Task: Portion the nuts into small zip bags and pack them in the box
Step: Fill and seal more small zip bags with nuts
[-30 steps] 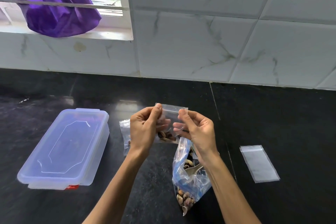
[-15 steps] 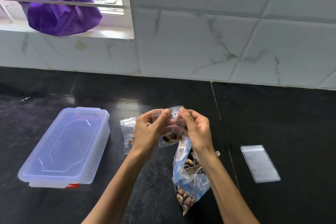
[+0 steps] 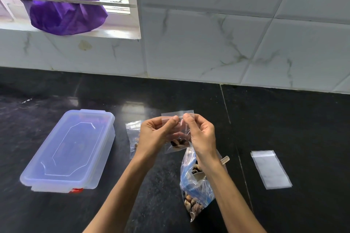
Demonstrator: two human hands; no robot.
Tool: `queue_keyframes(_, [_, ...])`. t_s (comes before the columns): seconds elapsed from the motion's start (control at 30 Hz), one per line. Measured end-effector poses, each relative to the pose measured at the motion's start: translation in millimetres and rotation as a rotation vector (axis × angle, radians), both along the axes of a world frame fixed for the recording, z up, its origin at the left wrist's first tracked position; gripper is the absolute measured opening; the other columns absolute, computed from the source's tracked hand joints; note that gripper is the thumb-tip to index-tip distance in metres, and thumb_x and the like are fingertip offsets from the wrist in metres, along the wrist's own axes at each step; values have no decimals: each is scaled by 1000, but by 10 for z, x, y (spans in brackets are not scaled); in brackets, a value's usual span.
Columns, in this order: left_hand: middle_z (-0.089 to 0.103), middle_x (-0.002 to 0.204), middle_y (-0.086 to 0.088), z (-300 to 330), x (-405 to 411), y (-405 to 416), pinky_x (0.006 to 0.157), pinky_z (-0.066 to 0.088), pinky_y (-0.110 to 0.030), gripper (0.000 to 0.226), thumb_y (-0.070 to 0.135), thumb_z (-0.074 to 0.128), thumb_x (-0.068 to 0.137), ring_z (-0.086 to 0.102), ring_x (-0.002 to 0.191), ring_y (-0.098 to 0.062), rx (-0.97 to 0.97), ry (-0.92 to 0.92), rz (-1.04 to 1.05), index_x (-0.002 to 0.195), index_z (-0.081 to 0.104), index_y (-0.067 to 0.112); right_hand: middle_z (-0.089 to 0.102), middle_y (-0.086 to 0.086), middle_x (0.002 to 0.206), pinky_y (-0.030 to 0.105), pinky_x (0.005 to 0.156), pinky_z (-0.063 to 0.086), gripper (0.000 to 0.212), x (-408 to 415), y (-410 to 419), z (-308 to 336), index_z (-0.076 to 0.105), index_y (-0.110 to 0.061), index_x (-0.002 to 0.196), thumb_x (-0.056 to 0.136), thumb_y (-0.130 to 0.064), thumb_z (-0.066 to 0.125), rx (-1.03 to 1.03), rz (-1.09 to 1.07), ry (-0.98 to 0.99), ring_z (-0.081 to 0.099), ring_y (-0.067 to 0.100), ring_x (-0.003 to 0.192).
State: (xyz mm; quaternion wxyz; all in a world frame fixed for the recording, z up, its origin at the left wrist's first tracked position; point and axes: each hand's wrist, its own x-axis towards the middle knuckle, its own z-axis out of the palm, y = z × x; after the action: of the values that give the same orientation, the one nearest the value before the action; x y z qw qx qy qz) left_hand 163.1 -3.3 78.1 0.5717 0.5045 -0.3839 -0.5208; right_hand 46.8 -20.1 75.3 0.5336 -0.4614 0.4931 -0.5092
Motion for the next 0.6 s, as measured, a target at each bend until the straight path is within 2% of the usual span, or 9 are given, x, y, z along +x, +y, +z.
queue_keyframes(0.07, [74,76,-10,7,5,6,66,59,-27,13,16,64,85,72,71,-23,-25,-23,23,79,74,8,73,10,84,30,67,58,23,1,13,5,70,-11,89,94,-27,55,27,43,-5,72,22,81])
queue_keyframes(0.2, [74,74,-8,30,14,-15,69,59,-29,22,15,62,88,71,71,-21,-61,-80,7,72,76,18,74,5,77,27,66,56,22,14,27,28,71,-5,93,94,-21,55,18,64,-2,72,17,76])
queue_keyframes(0.3, [75,80,-10,56,5,9,66,59,-32,14,21,64,82,73,75,-25,-53,-24,-69,82,74,11,73,2,73,30,65,58,22,-3,13,41,71,-7,88,94,-21,56,-9,24,22,72,17,73])
queue_keyframes(0.33, [75,83,-11,63,3,16,66,59,-33,17,21,65,79,73,77,-26,-52,1,-88,86,73,7,73,1,72,30,63,58,21,-10,12,50,71,-8,86,94,-21,55,-16,20,20,72,16,72])
queue_keyframes(0.43, [74,87,-15,87,21,14,69,60,-36,26,22,68,76,73,81,-28,-59,11,-106,92,71,2,72,-7,68,21,57,55,20,-36,17,60,70,-11,85,95,-19,54,-46,23,24,71,10,70])
queue_keyframes(0.5, [74,88,-14,89,38,3,69,60,-34,26,22,69,75,73,82,-27,-54,-9,-98,92,70,2,72,-4,71,20,58,55,19,-40,17,57,70,-10,87,94,-19,55,-53,23,29,71,10,72])
queue_keyframes(0.6, [74,88,-13,53,31,-2,72,60,-35,15,18,67,80,73,83,-25,-53,-39,-64,89,70,6,73,7,79,22,61,56,25,-31,11,31,69,-1,94,94,-21,54,-51,31,39,72,15,76])
